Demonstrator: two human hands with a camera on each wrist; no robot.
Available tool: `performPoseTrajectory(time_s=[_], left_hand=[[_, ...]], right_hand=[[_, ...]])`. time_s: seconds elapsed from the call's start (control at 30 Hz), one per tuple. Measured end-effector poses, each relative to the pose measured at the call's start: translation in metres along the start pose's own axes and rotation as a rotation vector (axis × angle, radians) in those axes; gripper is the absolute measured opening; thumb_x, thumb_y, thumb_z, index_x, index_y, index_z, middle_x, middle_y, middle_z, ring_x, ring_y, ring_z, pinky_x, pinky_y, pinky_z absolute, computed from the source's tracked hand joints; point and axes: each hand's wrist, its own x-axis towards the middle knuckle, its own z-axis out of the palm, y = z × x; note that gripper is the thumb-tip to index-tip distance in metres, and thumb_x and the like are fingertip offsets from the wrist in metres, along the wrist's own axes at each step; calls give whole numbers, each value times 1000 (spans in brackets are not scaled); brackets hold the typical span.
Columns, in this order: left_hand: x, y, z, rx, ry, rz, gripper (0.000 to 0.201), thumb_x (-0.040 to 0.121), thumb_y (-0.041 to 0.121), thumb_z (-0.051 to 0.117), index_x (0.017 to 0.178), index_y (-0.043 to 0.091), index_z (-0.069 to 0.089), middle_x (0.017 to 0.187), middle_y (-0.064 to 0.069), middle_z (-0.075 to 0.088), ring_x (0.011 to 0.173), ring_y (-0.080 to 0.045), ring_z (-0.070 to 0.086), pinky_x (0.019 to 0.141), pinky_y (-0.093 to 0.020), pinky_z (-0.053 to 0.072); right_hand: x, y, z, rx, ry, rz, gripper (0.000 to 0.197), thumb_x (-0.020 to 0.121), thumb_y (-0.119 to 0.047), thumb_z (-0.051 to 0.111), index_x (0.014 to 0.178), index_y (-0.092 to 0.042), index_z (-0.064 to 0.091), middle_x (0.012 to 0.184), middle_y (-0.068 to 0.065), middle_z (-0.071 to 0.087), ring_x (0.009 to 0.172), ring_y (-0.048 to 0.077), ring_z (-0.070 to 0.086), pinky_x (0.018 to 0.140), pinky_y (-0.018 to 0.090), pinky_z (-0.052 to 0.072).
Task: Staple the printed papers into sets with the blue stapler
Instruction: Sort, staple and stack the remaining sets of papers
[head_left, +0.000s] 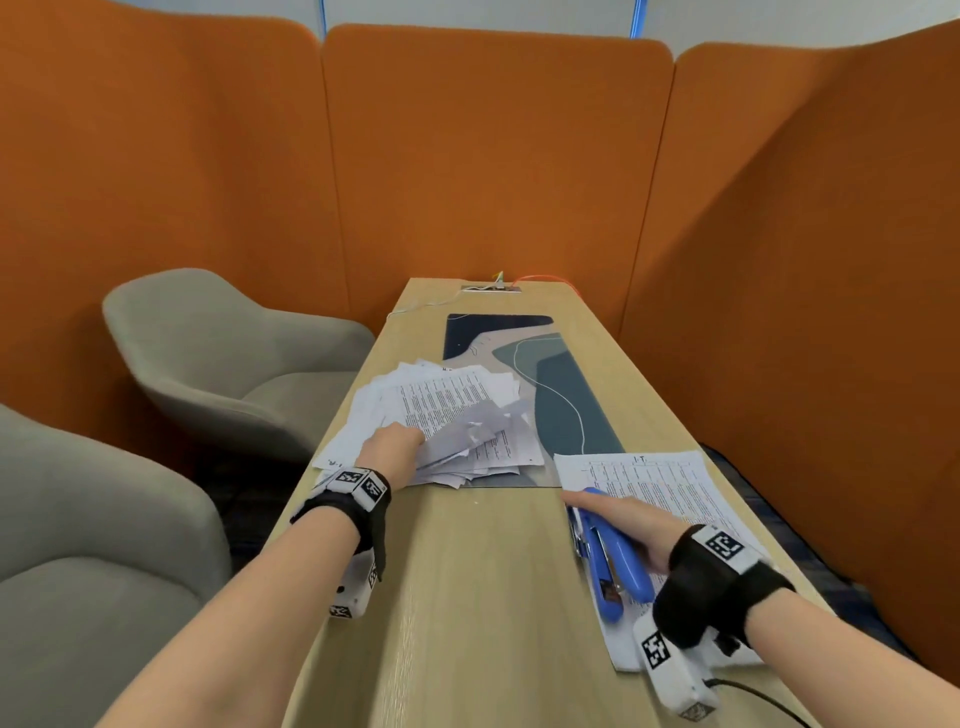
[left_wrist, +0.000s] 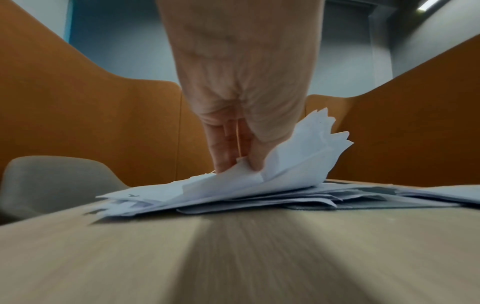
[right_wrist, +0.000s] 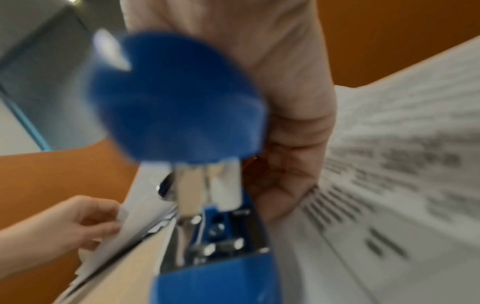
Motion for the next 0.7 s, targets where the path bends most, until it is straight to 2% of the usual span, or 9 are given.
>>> performPoseTrajectory(time_s=[0.13, 0.2, 0.27, 0.33, 0.4, 0.47, 0.57, 0.63, 0.7], left_hand=[[1, -6, -2, -196, 110, -69, 13, 81, 9, 54, 75, 19, 51, 91, -6, 62, 79, -26, 52, 65, -29, 38], [3, -9, -3, -325, 134, -81, 27, 79, 17, 66, 62, 20, 46, 72, 1, 54, 70, -21, 48, 61, -26, 33], [2, -14, -6, -537, 137, -38, 45, 78, 26, 74, 54, 19, 37, 56, 3, 38, 58, -16, 37, 55, -27, 25], [-1, -19, -10, -708, 179, 12, 51, 81, 28, 73, 53, 16, 32, 54, 1, 29, 55, -15, 27, 55, -28, 20], [-4, -26, -13, -791, 236, 29, 45, 86, 28, 69, 56, 13, 38, 57, -3, 34, 58, -17, 29, 59, -30, 22], [-10, -28, -19, -729, 285, 25, 34, 90, 24, 63, 62, 11, 49, 64, -3, 48, 64, -18, 39, 62, -30, 27], [-30, -23, -32, -536, 318, 74, 17, 91, 17, 58, 74, 14, 58, 78, -1, 62, 73, -19, 51, 65, -27, 33], [-52, -16, -41, -391, 331, 119, 13, 92, 20, 56, 82, 15, 63, 85, 2, 65, 77, -17, 53, 63, -25, 33], [-76, -9, -47, -228, 318, 231, 16, 93, 26, 55, 84, 16, 63, 88, 4, 64, 83, -15, 52, 62, -23, 33]], right_hand=[[-1, 1, 5, -14, 20, 7, 55, 73, -44, 77, 108, -4, 63, 98, 19, 73, 83, 29, 68, 88, 39, 55], [0, 1, 5, -5, 28, 11, 53, 72, -43, 78, 105, -4, 63, 90, 17, 73, 78, 28, 66, 85, 37, 55], [1, 1, 5, 6, 36, 17, 51, 70, -40, 81, 101, -3, 63, 80, 14, 70, 73, 26, 65, 84, 37, 54], [0, 2, 5, 63, 34, 34, 45, 70, -34, 82, 98, -3, 64, 78, 14, 70, 72, 28, 64, 83, 39, 54], [-6, 1, 5, 218, 33, 37, 31, 74, -28, 79, 86, -5, 64, 70, 15, 67, 63, 28, 63, 68, 36, 57], [-10, -5, 2, 398, 52, 23, 28, 81, -30, 73, 78, -6, 60, 65, 14, 61, 57, 26, 58, 56, 32, 53], [-11, -20, -1, 611, 33, -17, 39, 82, -40, 70, 84, -3, 57, 77, 15, 56, 69, 29, 58, 59, 40, 56], [-9, -30, -2, 700, -12, -45, 47, 80, -48, 69, 92, -4, 58, 98, 18, 57, 95, 35, 62, 61, 49, 57], [-8, -37, -2, 761, -54, -99, 47, 80, -51, 66, 94, -7, 59, 111, 17, 55, 116, 40, 55, 71, 58, 53]])
